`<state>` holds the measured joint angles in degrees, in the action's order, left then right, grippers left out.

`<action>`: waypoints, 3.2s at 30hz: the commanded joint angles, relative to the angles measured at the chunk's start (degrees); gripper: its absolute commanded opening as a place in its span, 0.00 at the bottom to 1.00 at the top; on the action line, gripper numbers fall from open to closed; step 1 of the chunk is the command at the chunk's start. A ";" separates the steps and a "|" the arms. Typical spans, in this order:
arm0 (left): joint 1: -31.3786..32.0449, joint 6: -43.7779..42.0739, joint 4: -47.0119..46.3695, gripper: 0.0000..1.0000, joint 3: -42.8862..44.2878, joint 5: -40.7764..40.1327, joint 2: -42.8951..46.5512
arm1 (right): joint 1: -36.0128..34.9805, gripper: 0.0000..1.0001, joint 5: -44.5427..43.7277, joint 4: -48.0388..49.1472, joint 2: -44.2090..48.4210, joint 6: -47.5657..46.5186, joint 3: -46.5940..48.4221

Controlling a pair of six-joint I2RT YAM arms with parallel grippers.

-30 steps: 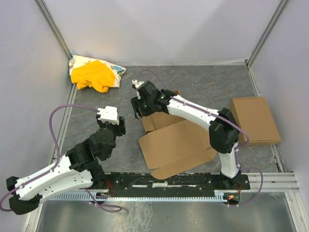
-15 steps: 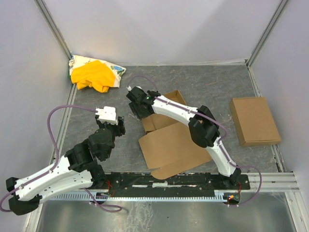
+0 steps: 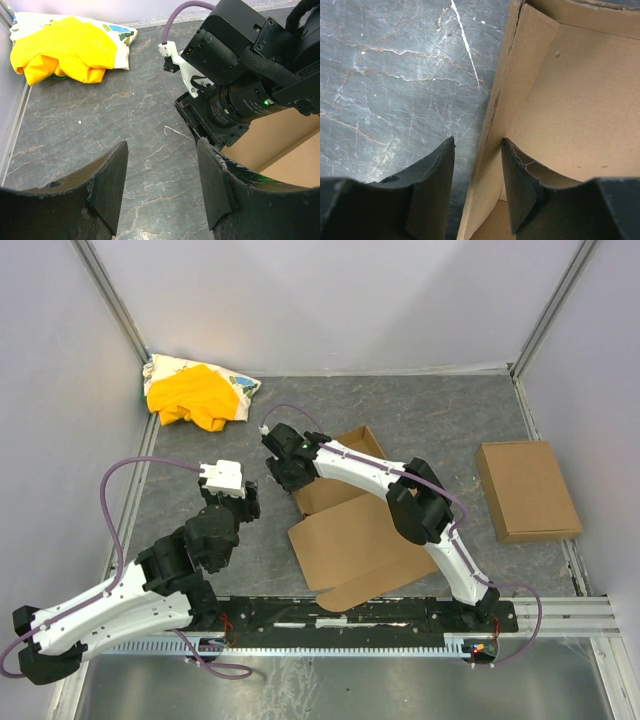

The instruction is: Fold the paper box

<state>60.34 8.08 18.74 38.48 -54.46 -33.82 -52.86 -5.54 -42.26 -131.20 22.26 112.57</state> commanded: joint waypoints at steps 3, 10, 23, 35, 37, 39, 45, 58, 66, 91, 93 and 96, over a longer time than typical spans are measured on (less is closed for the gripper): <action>-0.21 2.43 -1.60 0.64 0.11 -1.36 0.09 | 0.05 0.37 4.67 3.38 0.80 0.25 -0.24; -0.16 2.38 -1.48 0.64 0.20 -1.35 -0.25 | 1.72 0.02 14.46 9.16 1.03 4.22 -3.81; -0.21 2.30 -1.56 0.64 0.28 -1.44 -0.37 | 2.38 0.41 11.49 -0.18 4.38 -5.01 -3.48; -0.13 2.05 -1.95 0.64 0.18 -1.49 -0.82 | -0.11 0.43 6.11 -2.05 11.52 -8.57 -14.86; -0.15 2.03 -1.97 0.64 0.19 -1.38 -1.06 | -0.29 0.32 6.10 -1.85 11.73 -11.01 -15.88; -0.22 2.03 -2.04 0.64 0.19 -1.36 -1.07 | -0.42 0.17 6.59 -1.60 12.16 -14.46 -16.73; -0.21 2.11 -1.95 0.64 0.11 -1.66 -0.72 | -0.66 0.04 10.63 6.13 18.26 -30.58 -26.40; -0.24 2.03 -3.20 0.63 -0.51 -2.76 2.11 | -0.74 0.01 23.12 32.07 41.21 -70.26 -61.67; -0.29 2.12 -2.66 0.63 -0.42 -3.15 2.51 | -3.49 0.67 9.66 39.87 44.04 -74.97 -66.26; -0.39 3.22 -1.96 0.64 -0.42 -2.46 4.56 | -1.60 0.82 -13.80 1.06 45.92 27.19 -35.68; -0.39 3.26 -2.10 0.64 -0.57 -2.83 5.37 | -3.51 0.77 -18.44 -4.66 46.09 39.56 -35.49; -0.36 3.26 -2.54 0.64 -0.76 -2.66 5.74 | -6.72 0.83 -21.96 -6.85 47.60 53.84 -38.57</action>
<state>60.18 8.56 18.31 38.04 -56.51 -28.84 -55.81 -20.64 -37.06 -85.76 49.74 74.54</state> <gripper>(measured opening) 0.637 0.788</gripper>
